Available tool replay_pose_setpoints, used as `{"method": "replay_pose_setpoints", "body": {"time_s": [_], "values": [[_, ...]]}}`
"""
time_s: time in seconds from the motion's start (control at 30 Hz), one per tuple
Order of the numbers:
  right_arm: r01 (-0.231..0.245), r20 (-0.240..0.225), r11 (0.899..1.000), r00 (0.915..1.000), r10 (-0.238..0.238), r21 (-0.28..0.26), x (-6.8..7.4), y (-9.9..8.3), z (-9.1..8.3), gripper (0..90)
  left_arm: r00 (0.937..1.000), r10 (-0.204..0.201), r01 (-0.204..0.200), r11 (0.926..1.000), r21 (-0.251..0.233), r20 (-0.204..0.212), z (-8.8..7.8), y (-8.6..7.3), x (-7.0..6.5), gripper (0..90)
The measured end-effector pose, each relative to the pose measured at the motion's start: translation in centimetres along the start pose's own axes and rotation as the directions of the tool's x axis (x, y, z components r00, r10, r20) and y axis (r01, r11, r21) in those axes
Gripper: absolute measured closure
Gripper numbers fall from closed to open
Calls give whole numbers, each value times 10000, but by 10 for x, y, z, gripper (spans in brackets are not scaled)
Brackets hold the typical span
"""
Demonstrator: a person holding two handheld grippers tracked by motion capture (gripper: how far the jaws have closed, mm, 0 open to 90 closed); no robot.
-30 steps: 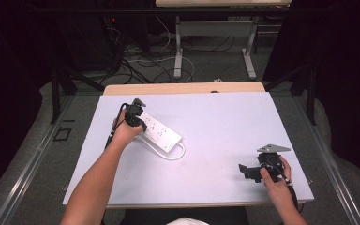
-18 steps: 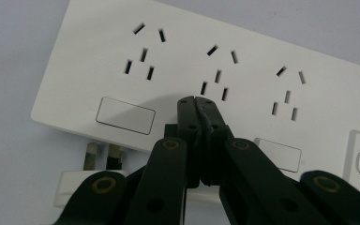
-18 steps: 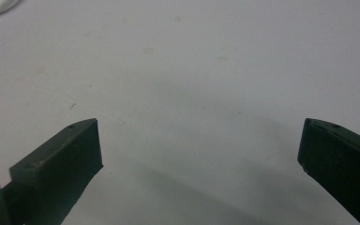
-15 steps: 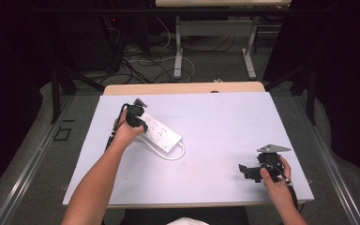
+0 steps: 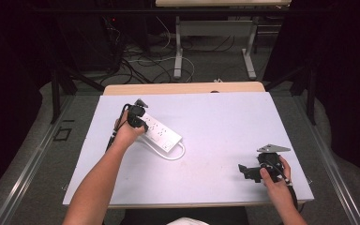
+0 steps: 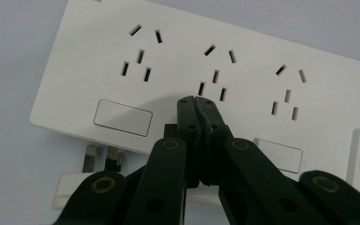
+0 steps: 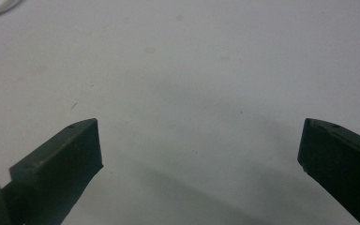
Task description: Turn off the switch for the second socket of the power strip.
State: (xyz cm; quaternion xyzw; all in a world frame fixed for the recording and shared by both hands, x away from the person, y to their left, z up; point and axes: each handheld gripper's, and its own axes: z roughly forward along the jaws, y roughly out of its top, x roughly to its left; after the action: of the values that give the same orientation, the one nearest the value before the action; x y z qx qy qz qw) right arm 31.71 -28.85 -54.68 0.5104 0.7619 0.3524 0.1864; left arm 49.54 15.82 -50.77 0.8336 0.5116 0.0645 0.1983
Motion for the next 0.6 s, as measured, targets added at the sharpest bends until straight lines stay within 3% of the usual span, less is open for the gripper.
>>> {"method": "replay_pose_setpoints", "body": {"time_s": [0.1,0.17,0.6], "values": [[-8,-22,10000,10000,8,9,0,0,0,0,9996,57,-59,9999,-93,-273,1,-1,1,900],[32,-23,10000,10000,-32,26,0,0,0,0,9998,-155,153,9997,-183,-112,0,-3,4,900],[-78,3,10000,10000,78,56,-1,0,0,0,9997,-227,226,9994,-252,-22,0,-4,5,900]]}}
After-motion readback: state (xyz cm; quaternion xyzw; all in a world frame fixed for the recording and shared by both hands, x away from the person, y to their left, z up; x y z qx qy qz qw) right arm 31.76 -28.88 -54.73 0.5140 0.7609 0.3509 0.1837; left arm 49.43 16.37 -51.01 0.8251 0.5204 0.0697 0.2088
